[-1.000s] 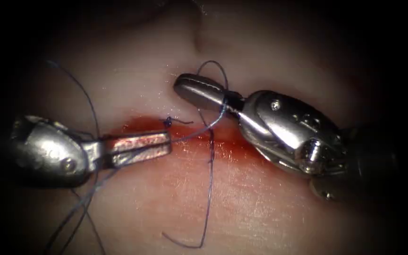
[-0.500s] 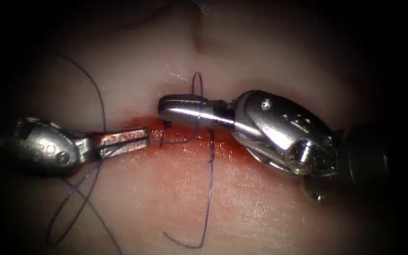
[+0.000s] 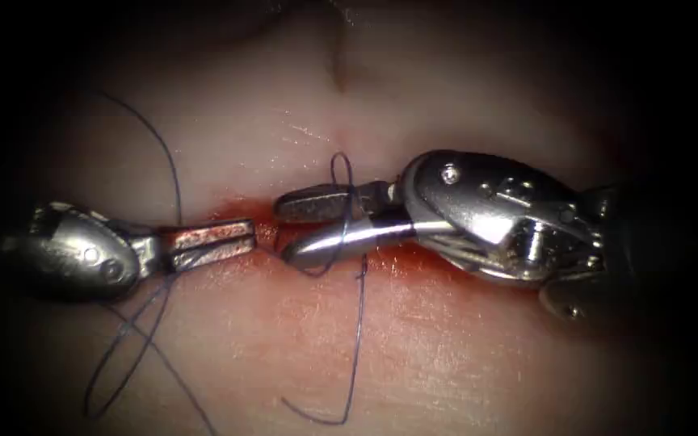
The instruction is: Wound Closure
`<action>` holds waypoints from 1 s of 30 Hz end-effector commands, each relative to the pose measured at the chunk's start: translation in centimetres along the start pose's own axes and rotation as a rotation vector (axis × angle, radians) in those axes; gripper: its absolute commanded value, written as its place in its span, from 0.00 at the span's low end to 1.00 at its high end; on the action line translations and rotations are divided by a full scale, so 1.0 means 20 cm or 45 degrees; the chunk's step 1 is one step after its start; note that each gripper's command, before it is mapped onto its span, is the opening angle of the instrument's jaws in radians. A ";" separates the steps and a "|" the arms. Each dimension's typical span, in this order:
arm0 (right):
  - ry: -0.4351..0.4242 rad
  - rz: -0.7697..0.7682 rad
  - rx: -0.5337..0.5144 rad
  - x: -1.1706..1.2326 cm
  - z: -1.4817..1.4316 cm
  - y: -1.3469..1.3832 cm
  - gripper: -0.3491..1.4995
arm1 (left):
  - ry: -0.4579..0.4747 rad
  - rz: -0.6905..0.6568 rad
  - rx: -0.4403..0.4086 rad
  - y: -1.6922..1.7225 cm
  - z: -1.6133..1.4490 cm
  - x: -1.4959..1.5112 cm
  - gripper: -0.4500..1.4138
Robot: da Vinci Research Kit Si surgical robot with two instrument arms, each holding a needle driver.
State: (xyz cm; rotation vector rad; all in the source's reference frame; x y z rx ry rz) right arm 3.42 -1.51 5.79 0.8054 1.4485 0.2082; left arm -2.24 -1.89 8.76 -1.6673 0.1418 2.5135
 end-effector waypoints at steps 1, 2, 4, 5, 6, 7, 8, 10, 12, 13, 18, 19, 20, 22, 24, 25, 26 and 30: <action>-0.018 -0.001 0.029 -0.003 0.005 0.000 0.40 | -0.003 -0.004 0.002 0.004 0.003 -0.001 0.00; -0.030 -0.003 0.044 -0.002 0.006 0.000 0.40 | -0.004 -0.005 0.003 0.004 0.004 -0.001 0.00; -0.066 -0.007 0.074 -0.002 0.009 0.000 0.43 | -0.001 -0.006 0.000 0.005 0.004 0.000 0.00; -0.082 -0.009 0.087 -0.002 0.010 -0.001 0.44 | 0.000 -0.007 -0.002 0.005 0.005 0.000 0.00; -0.095 -0.011 0.103 -0.002 0.011 -0.001 0.44 | 0.002 -0.007 -0.004 0.005 0.005 0.000 0.00; -0.116 -0.015 0.125 -0.001 0.013 -0.002 0.45 | 0.001 -0.008 -0.003 0.006 0.005 0.001 0.00; -0.136 -0.019 0.139 -0.001 0.014 -0.003 0.45 | 0.002 -0.008 -0.005 0.006 0.006 0.001 0.00; -0.185 -0.027 0.182 -0.001 0.016 -0.006 0.41 | 0.002 -0.008 -0.004 0.006 0.006 0.001 0.00; -0.214 -0.035 0.218 -0.001 0.017 -0.008 0.40 | 0.003 -0.008 -0.005 0.006 0.006 0.001 0.00; -0.225 -0.041 0.247 -0.001 0.019 -0.010 0.40 | 0.003 -0.007 -0.006 0.006 0.006 0.001 0.00; -0.279 -0.032 0.340 -0.002 0.022 -0.018 0.45 | 0.003 -0.004 -0.005 0.006 0.006 -0.001 0.00; -0.293 -0.030 0.356 -0.002 0.022 -0.020 0.45 | 0.003 -0.003 -0.005 0.006 0.006 -0.001 0.00; -0.306 -0.022 0.376 -0.002 0.022 -0.022 0.45 | 0.003 -0.003 -0.006 0.006 0.006 -0.001 0.00; -0.315 -0.008 0.403 -0.003 0.021 -0.024 0.45 | 0.004 -0.002 -0.006 0.006 0.006 -0.002 0.00; -0.330 0.011 0.428 -0.004 0.020 -0.026 0.45 | 0.001 -0.001 -0.009 0.006 0.005 -0.002 0.00; -0.342 0.014 0.435 -0.005 0.020 -0.027 0.45 | 0.001 -0.001 -0.009 0.006 0.005 -0.002 0.00; -0.358 0.030 0.444 -0.007 0.020 -0.029 0.45 | 0.003 -0.001 -0.011 0.006 0.006 -0.002 0.00; -0.429 0.050 0.485 -0.015 0.021 -0.034 0.45 | -0.001 -0.001 -0.013 0.006 0.006 -0.002 0.00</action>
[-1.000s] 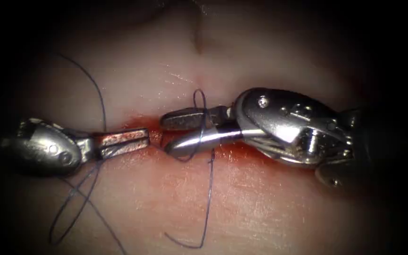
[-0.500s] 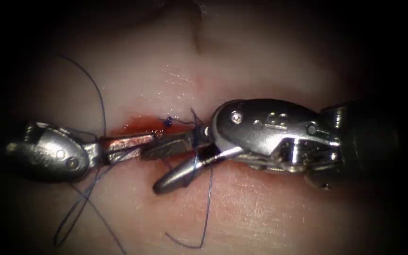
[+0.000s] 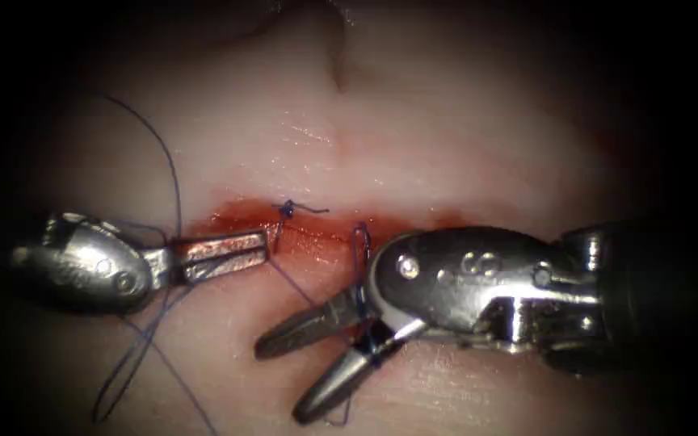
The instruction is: Wound Closure
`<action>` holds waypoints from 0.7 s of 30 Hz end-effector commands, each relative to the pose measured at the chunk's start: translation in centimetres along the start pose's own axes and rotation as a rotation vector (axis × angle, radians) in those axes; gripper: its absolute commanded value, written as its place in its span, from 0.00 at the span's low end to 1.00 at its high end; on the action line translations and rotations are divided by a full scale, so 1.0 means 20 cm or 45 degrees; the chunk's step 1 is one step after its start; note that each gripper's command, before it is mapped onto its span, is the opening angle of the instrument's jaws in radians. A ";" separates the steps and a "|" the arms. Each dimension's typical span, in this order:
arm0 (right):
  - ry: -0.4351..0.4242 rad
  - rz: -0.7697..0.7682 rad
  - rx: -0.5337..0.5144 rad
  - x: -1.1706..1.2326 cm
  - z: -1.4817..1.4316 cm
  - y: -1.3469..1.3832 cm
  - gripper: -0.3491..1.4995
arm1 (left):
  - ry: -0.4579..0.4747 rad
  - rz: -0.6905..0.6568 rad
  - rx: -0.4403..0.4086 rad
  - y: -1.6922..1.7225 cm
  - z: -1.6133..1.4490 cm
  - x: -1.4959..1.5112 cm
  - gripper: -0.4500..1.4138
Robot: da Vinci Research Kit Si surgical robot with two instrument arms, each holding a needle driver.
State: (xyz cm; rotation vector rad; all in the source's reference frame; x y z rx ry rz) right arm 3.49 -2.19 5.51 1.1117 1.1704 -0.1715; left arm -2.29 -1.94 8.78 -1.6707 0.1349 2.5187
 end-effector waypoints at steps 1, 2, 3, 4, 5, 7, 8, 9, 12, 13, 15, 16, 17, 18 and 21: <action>-0.018 0.014 0.017 -0.006 0.008 0.000 0.45 | 0.002 -0.004 -0.007 0.004 0.003 -0.002 0.00; -0.026 0.013 0.027 -0.008 0.009 0.000 0.46 | 0.002 -0.003 -0.007 0.004 0.003 -0.002 0.00; -0.035 0.016 0.037 -0.009 0.010 0.000 0.47 | 0.002 -0.003 -0.007 0.004 0.003 -0.002 0.00; -0.042 0.019 0.036 -0.010 0.011 0.000 0.50 | 0.002 -0.003 -0.007 0.004 0.003 -0.002 0.00; -0.052 0.022 0.031 -0.011 0.012 0.000 0.51 | 0.002 -0.003 -0.007 0.004 0.003 -0.002 0.00; -0.071 0.024 0.029 -0.012 0.012 0.000 0.52 | 0.002 -0.003 -0.007 0.004 0.003 -0.002 0.00; -0.075 0.024 0.028 -0.013 0.012 0.001 0.53 | 0.002 -0.003 -0.007 0.004 0.003 -0.002 0.00; -0.081 0.023 0.027 -0.013 0.012 0.001 0.53 | 0.002 -0.003 -0.007 0.005 0.003 -0.001 0.00; -0.091 0.028 0.021 -0.015 0.013 0.001 0.53 | 0.004 -0.003 -0.010 0.005 0.002 -0.001 0.00; -0.093 0.027 0.021 -0.016 0.013 0.001 0.53 | 0.004 -0.002 -0.009 0.005 0.002 -0.002 0.00; -0.097 0.024 0.023 -0.017 0.015 0.001 0.52 | 0.004 -0.002 -0.009 0.005 0.002 -0.002 0.00; -0.100 0.030 0.023 -0.018 0.015 0.000 0.52 | 0.003 -0.001 -0.009 0.006 0.002 -0.002 0.00; -0.110 0.029 0.022 -0.019 0.016 0.000 0.52 | 0.003 -0.001 -0.009 0.006 0.002 -0.002 0.00; -0.121 0.026 0.021 -0.020 0.017 0.000 0.51 | 0.003 -0.001 -0.009 0.006 0.002 -0.002 0.00; -0.161 0.031 0.027 -0.023 0.018 0.000 0.43 | 0.002 0.000 -0.014 0.006 0.002 -0.002 0.00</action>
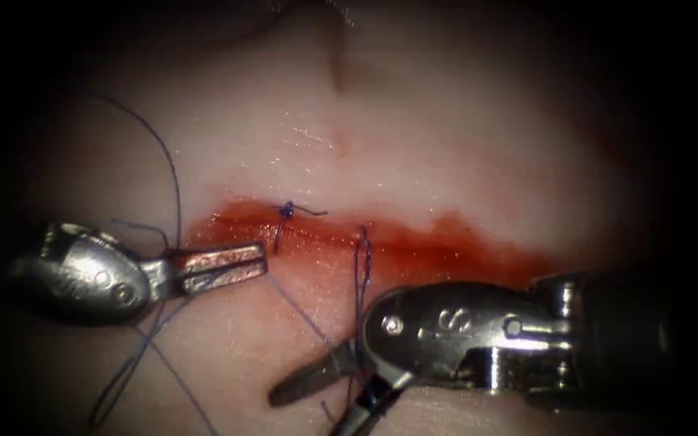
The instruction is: Wound Closure
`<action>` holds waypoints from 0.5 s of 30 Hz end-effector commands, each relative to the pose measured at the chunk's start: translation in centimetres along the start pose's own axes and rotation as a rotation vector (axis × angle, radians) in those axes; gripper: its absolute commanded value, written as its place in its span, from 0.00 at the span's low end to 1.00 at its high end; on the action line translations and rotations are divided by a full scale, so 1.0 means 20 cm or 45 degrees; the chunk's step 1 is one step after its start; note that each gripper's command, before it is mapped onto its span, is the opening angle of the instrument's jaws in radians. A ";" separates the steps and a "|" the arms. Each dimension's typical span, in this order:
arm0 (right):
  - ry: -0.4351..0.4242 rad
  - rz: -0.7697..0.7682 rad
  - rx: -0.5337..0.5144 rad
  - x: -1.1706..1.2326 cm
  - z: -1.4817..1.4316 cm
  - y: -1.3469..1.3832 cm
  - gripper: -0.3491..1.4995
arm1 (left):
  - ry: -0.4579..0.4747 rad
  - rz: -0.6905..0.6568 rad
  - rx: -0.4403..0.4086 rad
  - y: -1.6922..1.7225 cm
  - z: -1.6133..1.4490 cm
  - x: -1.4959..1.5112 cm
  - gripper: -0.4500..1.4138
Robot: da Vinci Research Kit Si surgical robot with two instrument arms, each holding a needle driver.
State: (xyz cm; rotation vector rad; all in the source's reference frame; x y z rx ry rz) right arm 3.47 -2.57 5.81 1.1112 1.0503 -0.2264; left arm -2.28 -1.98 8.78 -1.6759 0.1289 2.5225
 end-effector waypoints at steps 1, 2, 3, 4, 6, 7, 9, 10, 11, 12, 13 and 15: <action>-0.012 0.000 0.009 -0.003 0.005 0.001 0.37 | 0.001 -0.003 -0.006 0.004 0.003 -0.002 0.00; -0.018 -0.001 0.013 -0.004 0.005 0.001 0.35 | 0.001 -0.003 -0.006 0.004 0.003 -0.002 0.00; -0.020 -0.003 0.016 -0.004 0.005 0.001 0.31 | 0.001 -0.003 -0.006 0.004 0.003 -0.002 0.00; -0.026 -0.005 0.022 -0.005 0.005 0.001 0.23 | 0.001 -0.003 -0.006 0.004 0.003 -0.002 0.00; -0.040 -0.009 0.028 -0.005 0.004 0.001 0.05 | 0.001 -0.003 -0.006 0.004 0.003 -0.002 0.00; -0.050 -0.013 0.035 -0.006 0.003 0.001 0.00 | 0.001 -0.003 -0.006 0.005 0.002 -0.002 0.00; -0.069 -0.022 0.051 -0.006 0.000 0.002 0.00 | 0.001 -0.003 -0.006 0.005 0.002 -0.001 0.00; -0.069 -0.022 0.051 -0.006 0.000 0.002 0.00 | 0.001 -0.003 -0.006 0.005 0.002 -0.001 0.00; -0.066 -0.014 0.045 -0.005 -0.001 0.002 0.00 | 0.001 -0.003 -0.006 0.006 0.002 -0.001 0.00; -0.062 -0.013 0.037 -0.005 -0.002 0.003 0.00 | 0.000 -0.003 -0.006 0.006 0.002 -0.001 0.00; -0.056 -0.012 0.026 -0.004 -0.003 0.003 0.00 | 0.000 -0.002 -0.005 0.007 0.001 -0.001 0.00; -0.047 -0.009 0.010 -0.003 -0.005 0.004 0.00 | 0.000 -0.001 -0.005 0.008 0.000 -0.001 0.00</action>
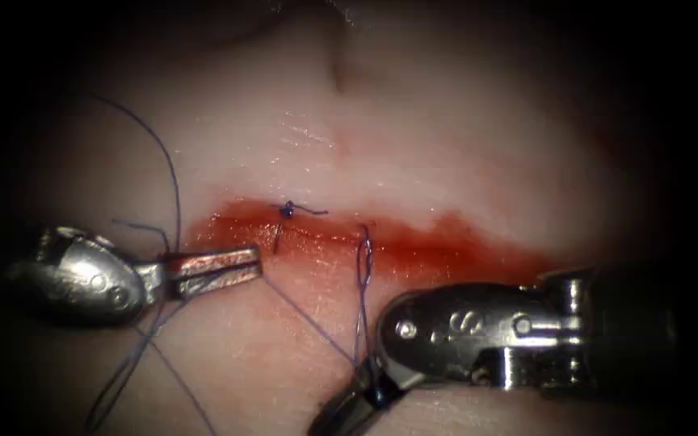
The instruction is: Wound Closure
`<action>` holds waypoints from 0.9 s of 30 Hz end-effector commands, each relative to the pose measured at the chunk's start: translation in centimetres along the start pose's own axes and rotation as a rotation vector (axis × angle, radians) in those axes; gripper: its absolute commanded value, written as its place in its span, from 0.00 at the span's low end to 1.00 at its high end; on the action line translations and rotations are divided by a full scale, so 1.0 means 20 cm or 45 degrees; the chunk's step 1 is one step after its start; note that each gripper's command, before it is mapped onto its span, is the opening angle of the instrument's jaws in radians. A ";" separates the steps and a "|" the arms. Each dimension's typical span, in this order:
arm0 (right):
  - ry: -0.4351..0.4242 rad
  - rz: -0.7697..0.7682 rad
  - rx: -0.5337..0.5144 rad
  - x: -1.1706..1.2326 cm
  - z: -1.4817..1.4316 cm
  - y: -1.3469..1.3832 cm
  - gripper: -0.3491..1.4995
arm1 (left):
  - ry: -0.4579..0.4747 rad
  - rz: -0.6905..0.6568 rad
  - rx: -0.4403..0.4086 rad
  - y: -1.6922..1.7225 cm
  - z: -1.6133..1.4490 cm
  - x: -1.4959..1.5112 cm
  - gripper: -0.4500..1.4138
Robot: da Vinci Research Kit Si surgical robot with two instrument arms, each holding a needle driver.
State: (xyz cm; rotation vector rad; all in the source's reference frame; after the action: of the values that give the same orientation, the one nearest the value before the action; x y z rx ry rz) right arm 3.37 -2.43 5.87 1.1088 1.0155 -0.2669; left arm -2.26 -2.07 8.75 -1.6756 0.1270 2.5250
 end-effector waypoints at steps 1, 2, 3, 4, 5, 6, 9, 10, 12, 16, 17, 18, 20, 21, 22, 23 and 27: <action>0.017 0.006 -0.019 0.000 0.002 0.002 0.00 | 0.001 -0.001 -0.002 0.005 0.002 -0.002 0.00; 0.027 0.017 -0.037 0.001 -0.001 0.002 0.00 | 0.003 0.000 -0.005 0.006 0.002 -0.001 0.00; 0.035 0.019 -0.051 0.002 -0.002 0.002 0.00 | 0.003 0.002 -0.005 0.009 0.000 -0.001 0.00; 0.043 0.023 -0.066 0.003 -0.004 0.003 0.00 | 0.003 0.004 -0.004 0.011 -0.001 -0.001 0.00; 0.055 0.029 -0.086 0.005 -0.007 0.003 0.00 | 0.002 -0.002 -0.004 0.014 -0.002 0.000 0.00; 0.062 0.033 -0.099 0.006 -0.009 0.003 0.00 | 0.003 -0.006 -0.005 0.018 -0.003 0.000 0.00; 0.088 0.028 -0.156 0.007 -0.017 0.006 0.00 | 0.005 -0.013 -0.014 0.028 -0.007 0.001 0.00; 0.092 0.026 -0.174 0.008 -0.019 0.007 0.00 | 0.004 -0.019 -0.020 0.031 -0.008 0.002 0.00; 0.102 0.024 -0.214 0.007 -0.024 0.010 0.00 | 0.002 -0.023 -0.024 0.037 -0.011 0.004 0.00; 0.121 0.019 -0.285 0.006 -0.033 0.017 0.00 | 0.000 -0.021 -0.029 0.046 -0.015 0.010 0.00; 0.126 0.025 -0.307 0.004 -0.038 0.021 0.00 | 0.000 -0.021 -0.028 0.050 -0.017 0.013 0.00; 0.126 0.025 -0.307 0.004 -0.038 0.021 0.00 | 0.000 -0.021 -0.028 0.050 -0.017 0.013 0.00; 0.129 0.029 -0.329 0.002 -0.042 0.024 0.00 | 0.004 -0.026 -0.034 0.054 -0.017 0.015 0.00; 0.132 0.029 -0.345 0.001 -0.044 0.026 0.00 | 0.006 -0.024 -0.037 0.056 -0.017 0.016 0.00; 0.134 0.034 -0.354 0.000 -0.046 0.027 0.00 | 0.005 -0.029 -0.042 0.059 -0.017 0.017 0.00; 0.131 0.033 -0.365 -0.001 -0.048 0.028 0.00 | 0.005 -0.026 -0.041 0.061 -0.017 0.017 0.00; 0.118 0.029 -0.409 -0.003 -0.056 0.033 0.00 | 0.011 -0.044 -0.049 0.072 -0.018 0.020 0.00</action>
State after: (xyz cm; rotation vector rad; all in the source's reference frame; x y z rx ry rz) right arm 3.11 -1.17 6.18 0.8437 1.0847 -0.0296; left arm -2.23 -3.51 8.20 -1.6874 0.0520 2.5151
